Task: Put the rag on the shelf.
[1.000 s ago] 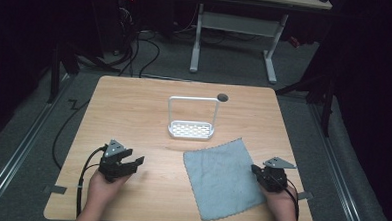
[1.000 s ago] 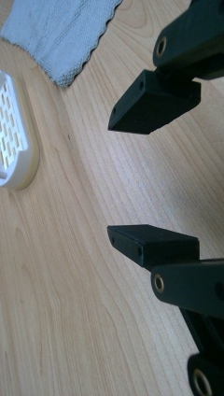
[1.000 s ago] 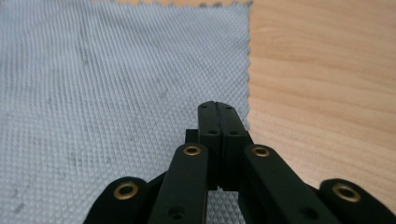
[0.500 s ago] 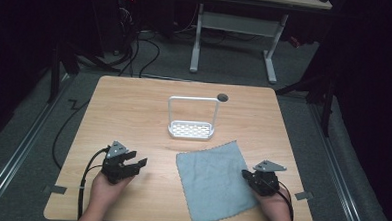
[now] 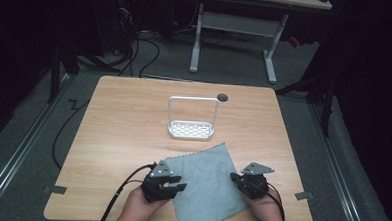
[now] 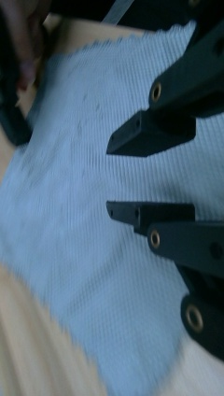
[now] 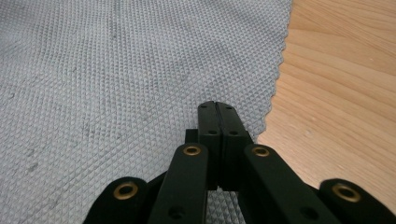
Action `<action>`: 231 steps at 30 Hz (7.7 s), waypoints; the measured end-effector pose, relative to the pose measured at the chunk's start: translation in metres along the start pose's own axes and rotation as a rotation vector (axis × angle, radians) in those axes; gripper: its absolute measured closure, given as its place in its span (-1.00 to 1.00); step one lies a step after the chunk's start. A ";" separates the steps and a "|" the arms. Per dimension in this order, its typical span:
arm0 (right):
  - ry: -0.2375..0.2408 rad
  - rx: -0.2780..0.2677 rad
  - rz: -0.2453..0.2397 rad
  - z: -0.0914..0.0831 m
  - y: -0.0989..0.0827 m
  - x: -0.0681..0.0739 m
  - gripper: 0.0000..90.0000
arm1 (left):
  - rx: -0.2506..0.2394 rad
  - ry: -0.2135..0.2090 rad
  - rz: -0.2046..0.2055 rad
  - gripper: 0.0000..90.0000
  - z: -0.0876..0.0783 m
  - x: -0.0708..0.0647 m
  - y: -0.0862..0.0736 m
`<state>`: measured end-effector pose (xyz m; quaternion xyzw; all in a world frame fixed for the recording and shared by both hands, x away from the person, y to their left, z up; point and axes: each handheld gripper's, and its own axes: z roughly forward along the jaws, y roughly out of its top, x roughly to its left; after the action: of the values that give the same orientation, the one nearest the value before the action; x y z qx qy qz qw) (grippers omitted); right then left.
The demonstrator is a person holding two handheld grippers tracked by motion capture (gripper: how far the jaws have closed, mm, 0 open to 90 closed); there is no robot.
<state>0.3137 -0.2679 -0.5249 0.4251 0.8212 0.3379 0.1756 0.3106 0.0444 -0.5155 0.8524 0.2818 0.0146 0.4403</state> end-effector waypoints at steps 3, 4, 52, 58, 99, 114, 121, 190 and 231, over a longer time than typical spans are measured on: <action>0.008 0.000 -0.009 0.002 0.002 0.003 1.00 | 0.069 0.001 0.044 0.69 0.015 -0.009 -0.002; 0.012 0.002 -0.010 0.002 0.002 0.004 1.00 | 0.085 0.001 0.049 0.70 0.018 -0.010 -0.003; 0.099 -0.072 0.044 0.008 0.012 0.013 0.63 | -0.042 0.288 -0.101 0.58 -0.040 0.069 -0.016; 0.067 -0.094 0.065 0.008 0.010 0.004 0.52 | -0.047 0.308 -0.203 0.45 -0.032 0.094 -0.014; -0.031 -0.028 0.018 0.042 0.037 -0.001 0.49 | -0.045 0.308 -0.156 0.94 -0.011 0.087 -0.009; 0.014 -0.043 0.040 0.042 0.035 0.002 0.97 | -0.040 0.295 -0.149 0.98 -0.011 0.087 -0.009; 0.013 -0.078 0.056 0.039 0.036 0.003 0.97 | -0.051 0.300 -0.137 0.99 -0.012 0.085 -0.010; -0.079 -0.612 0.038 -0.061 0.169 -0.017 0.97 | -0.573 0.441 0.053 1.00 -0.115 0.083 0.126; -0.132 -0.555 0.114 -0.014 0.241 -0.074 0.98 | -0.426 0.573 0.074 1.00 -0.077 0.165 0.201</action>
<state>0.4883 -0.2351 -0.3449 0.4272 0.6589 0.5306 0.3191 0.5222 0.0920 -0.3530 0.7123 0.3537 0.3273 0.5103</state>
